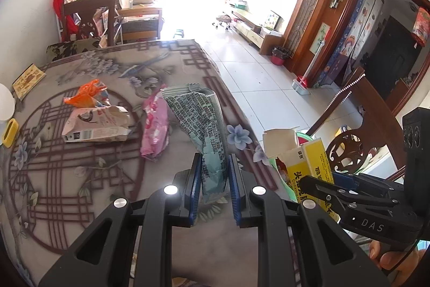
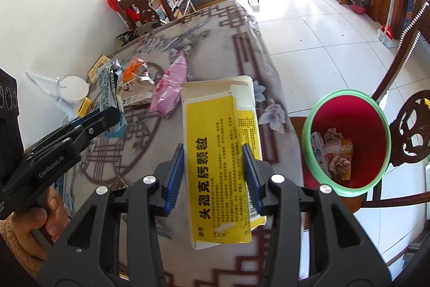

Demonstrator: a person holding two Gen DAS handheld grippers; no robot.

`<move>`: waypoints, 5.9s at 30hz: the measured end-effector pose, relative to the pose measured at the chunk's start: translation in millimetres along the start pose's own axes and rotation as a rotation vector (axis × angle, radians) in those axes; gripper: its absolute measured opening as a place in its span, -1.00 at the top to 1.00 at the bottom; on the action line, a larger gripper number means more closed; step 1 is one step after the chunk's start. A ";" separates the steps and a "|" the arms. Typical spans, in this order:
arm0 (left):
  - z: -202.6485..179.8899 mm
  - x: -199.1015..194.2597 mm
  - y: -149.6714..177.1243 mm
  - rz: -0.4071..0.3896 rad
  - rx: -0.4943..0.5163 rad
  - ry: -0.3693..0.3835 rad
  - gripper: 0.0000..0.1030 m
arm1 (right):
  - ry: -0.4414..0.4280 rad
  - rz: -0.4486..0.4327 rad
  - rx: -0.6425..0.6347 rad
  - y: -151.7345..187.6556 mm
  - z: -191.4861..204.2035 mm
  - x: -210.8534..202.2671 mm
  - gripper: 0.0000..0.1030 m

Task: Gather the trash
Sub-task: 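Carry the yellow box and the snack wrapper over the red bucket, then open the right gripper to drop the yellow box while the left opens to drop the wrapper, then move both open grippers back over the table toward the brown box, then grasp the brown Baisi box with the right gripper while the left grasps the orange snack bag, then carry the Baisi box and orange snack bag over the red bucket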

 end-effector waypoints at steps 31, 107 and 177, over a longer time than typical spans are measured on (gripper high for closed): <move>-184.8 83.1 5.4 0.149 0.316 0.208 0.67 | 0.352 -0.173 0.246 -8.6 -221.3 -60.7 -0.64; 262.6 4.7 -32.5 -0.024 0.148 -0.214 -0.46 | 0.025 0.535 -0.538 130.0 198.9 181.7 -0.47; 248.1 -8.0 12.5 0.038 -0.165 -0.141 0.10 | 0.069 0.194 -0.335 39.4 188.2 128.0 0.13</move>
Point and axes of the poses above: each gripper's, at about its wrist camera, not at the fingertips, and x roughly the way its jaws point, z to its left, y to its underside, the point moved 8 cm from there along x, roughly the way its jaws point, and after that the axes turned 5 degrees about -y, right-handed, at the moved point
